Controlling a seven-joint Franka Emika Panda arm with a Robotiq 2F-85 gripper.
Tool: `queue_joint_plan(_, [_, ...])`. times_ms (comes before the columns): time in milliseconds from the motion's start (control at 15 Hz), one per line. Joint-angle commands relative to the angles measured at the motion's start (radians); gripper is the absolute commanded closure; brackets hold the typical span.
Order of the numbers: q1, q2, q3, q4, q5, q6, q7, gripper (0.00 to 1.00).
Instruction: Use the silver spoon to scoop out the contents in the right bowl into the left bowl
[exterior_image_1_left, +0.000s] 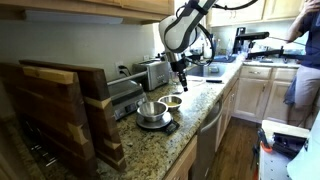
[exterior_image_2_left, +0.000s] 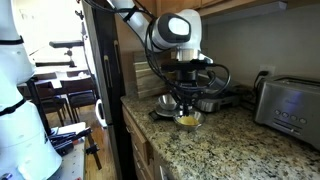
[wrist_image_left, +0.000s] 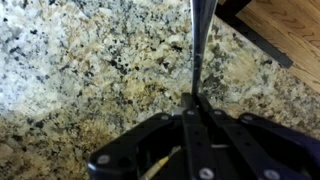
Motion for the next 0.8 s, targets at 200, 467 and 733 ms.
queue_joint_plan(200, [0.002,0.006,-0.002,0.004,0.005,-0.002,-0.001,0.93])
queue_joint_plan(467, [0.002,0.008,-0.002,0.005,0.005,-0.002,-0.001,0.93])
queue_joint_plan(733, [0.015,0.022,-0.002,0.023,-0.040,-0.021,0.023,0.96])
